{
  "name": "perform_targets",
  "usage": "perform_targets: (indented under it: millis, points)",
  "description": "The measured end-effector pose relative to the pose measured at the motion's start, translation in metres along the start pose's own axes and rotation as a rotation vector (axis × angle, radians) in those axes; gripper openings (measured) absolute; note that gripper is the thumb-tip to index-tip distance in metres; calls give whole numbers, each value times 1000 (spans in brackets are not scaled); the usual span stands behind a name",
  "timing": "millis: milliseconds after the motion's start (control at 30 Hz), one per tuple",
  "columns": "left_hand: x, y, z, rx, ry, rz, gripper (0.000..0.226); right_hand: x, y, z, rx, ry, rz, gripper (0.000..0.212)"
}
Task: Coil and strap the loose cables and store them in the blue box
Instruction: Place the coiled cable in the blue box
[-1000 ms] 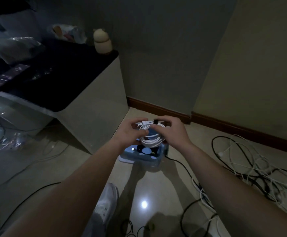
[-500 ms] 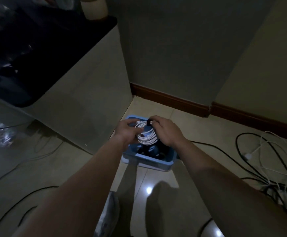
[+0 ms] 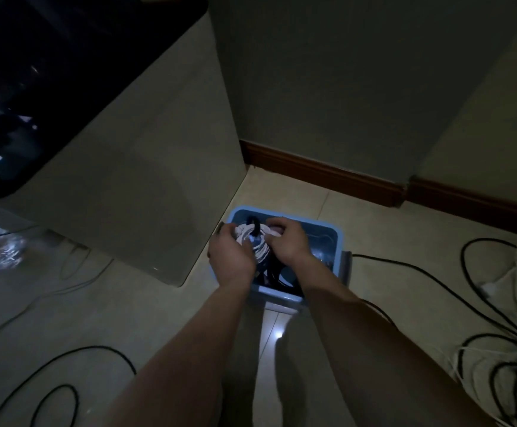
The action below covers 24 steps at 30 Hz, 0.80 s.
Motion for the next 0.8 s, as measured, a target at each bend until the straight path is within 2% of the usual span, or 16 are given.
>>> perform_targets:
  millis: [100,200,267,333,433,567,700,800]
  points:
    - [5,3,2,4,78,-189,31,-10,4,-1,-91,61,-62,29]
    - [11,3,2,40,183,-562,24,-16,7,-2,-100,50,-28,22]
    - [15,5,3,88,286,-780,12,-17,11,-1,-68,10,66,23]
    - [17,9,5,144,348,-895,12,-17,15,0,-54,-37,235,26]
    - [13,13,1,192,407,-971,18,-12,18,2,-37,-110,523,27]
    - [9,11,-12,217,456,-1009,18,-14,16,7,74,-220,669,41]
    - [4,14,-18,217,499,-950,15,-13,13,14,-81,-323,722,19]
    - [2,19,-23,209,501,-874,16,-12,19,14,23,-325,865,18]
Point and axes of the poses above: each hand's wrist, its own z-axis away from the middle knuckle, its own y-axis out of the palm, x = y × z, the point moved 2 cm from there along -z, towards the middle knuckle, and after that the axes turned 9 degrees about -z, right-handed, at the moved point
